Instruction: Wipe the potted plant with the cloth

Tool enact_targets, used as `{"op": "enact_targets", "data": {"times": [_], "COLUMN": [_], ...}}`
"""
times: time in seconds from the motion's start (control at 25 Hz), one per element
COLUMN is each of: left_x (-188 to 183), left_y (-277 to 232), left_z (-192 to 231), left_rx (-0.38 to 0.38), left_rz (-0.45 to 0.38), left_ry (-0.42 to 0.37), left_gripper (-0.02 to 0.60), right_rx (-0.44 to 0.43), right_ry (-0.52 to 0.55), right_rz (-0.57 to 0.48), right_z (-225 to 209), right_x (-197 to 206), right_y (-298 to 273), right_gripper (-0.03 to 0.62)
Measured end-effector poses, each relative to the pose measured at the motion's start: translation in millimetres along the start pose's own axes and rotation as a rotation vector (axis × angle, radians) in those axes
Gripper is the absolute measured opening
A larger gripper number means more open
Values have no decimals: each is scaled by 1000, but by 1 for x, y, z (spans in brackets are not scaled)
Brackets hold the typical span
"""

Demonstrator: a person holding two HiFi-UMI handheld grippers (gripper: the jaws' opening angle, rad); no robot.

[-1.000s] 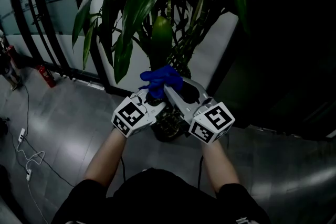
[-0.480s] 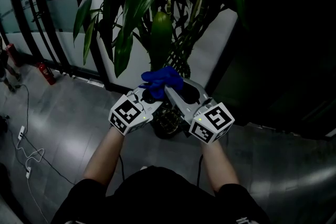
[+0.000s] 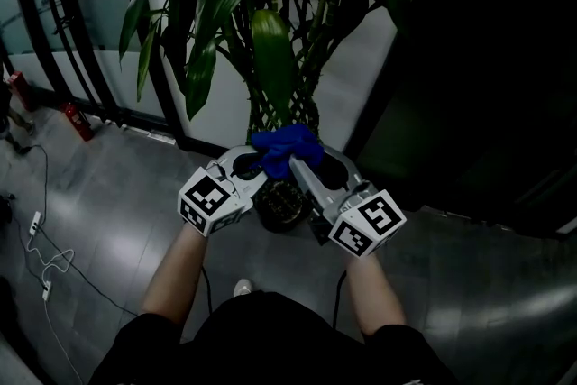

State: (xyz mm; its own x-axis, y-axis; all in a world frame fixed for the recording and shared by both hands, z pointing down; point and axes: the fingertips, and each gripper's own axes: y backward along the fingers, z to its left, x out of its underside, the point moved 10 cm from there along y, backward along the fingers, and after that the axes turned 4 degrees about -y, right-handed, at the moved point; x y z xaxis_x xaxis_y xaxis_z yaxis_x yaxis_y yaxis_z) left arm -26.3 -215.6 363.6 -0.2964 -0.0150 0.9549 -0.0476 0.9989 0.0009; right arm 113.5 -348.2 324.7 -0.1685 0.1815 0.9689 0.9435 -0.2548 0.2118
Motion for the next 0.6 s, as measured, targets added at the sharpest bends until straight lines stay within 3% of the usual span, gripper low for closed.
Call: {"op": "enact_targets", "data": {"times": [0.28, 0.4, 0.6], "left_x": [5, 11, 11], "left_y": [32, 39, 41], "left_z": [-30, -37, -40], "left_rx": [-74, -69, -32], "left_rz": [-7, 8, -15], "left_ry": [60, 108, 112], "left_gripper": [21, 21, 21], "right_rx": [-11, 2, 52], "right_ry": [-33, -51, -47], "right_rz": [-40, -40, -45], "right_z": [18, 25, 32], "right_x": [13, 19, 17], "right_y": [32, 39, 50], "right_gripper": [109, 109, 109]}}
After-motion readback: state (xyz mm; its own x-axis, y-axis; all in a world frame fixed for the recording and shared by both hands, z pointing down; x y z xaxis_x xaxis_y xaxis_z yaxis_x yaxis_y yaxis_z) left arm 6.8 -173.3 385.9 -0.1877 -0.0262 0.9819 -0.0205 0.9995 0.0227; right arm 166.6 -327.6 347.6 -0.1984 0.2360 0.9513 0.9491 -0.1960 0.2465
